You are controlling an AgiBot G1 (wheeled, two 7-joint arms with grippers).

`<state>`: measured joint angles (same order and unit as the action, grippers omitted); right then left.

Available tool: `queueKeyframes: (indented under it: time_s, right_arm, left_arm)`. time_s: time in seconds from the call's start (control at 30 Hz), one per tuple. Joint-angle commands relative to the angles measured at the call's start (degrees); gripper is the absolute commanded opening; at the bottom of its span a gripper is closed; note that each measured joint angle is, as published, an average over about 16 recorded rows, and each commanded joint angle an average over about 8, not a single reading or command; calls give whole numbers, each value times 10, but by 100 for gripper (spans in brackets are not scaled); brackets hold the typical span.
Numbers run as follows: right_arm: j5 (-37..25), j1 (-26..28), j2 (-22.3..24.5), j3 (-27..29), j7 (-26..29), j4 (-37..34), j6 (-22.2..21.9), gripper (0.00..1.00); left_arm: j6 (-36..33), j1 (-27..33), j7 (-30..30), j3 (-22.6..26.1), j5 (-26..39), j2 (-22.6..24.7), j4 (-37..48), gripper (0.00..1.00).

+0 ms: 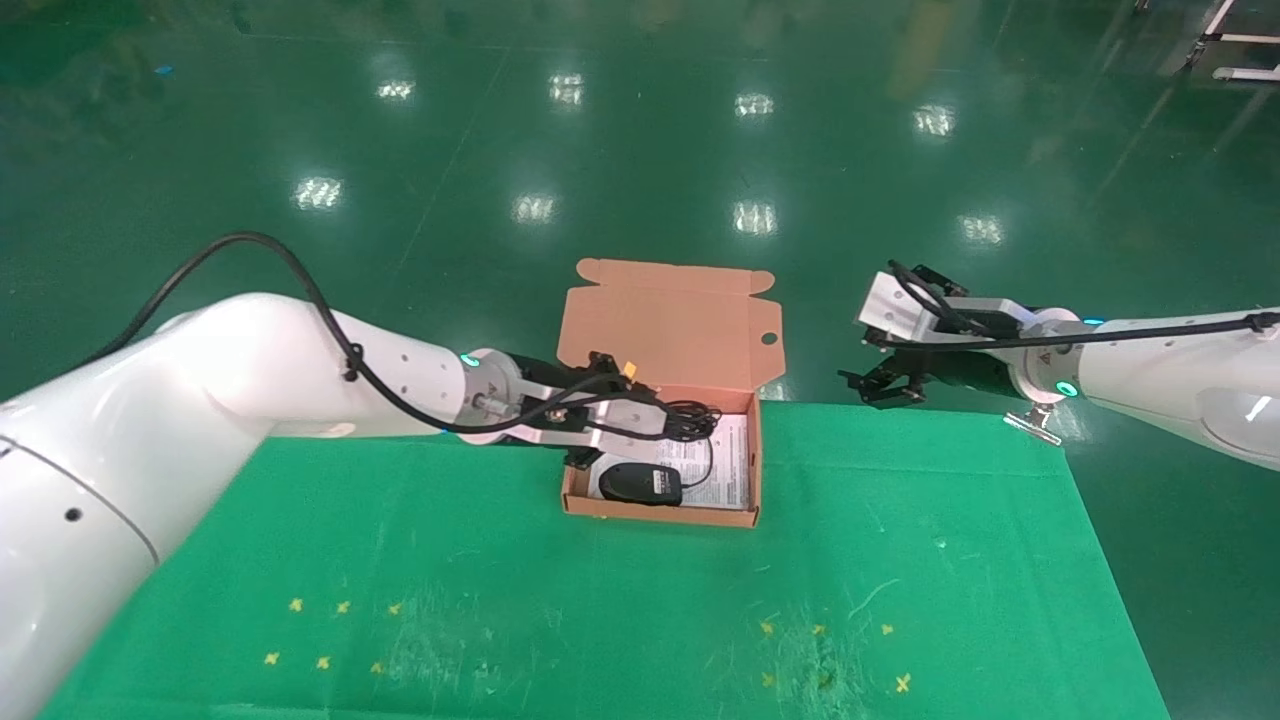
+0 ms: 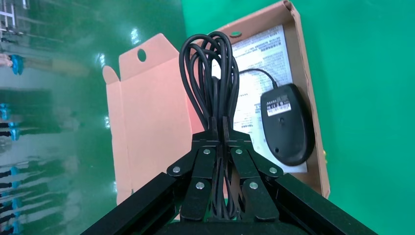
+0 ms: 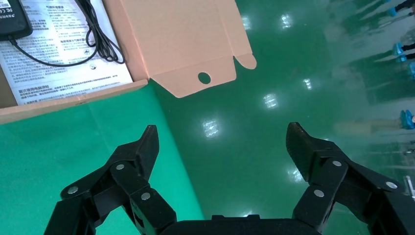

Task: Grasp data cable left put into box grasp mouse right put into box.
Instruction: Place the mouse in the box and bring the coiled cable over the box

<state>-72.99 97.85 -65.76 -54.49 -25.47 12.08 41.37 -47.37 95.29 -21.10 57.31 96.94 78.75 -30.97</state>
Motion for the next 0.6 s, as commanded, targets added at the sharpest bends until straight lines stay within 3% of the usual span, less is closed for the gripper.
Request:
queueKeyframes:
  time_s: [0.03,0.23,0.5,0.6]
  right_arm:
    - [2,0,6,2,-3,2,4,100]
    - [5,-1,23,4,-3,12,15,100]
    - [7,-2,38,5,3,36,18,100]
    - [8,-5,42,6,4,49,19,100]
  left_arm:
    - [13,-3,11,21,-12,0,-13,0]
    - [46,0,29,70,-53,0,-31,0]
    - [72,11,52,124,-98,0,-32,100]
    - [78,15,56,141,-110,-1,-33,100]
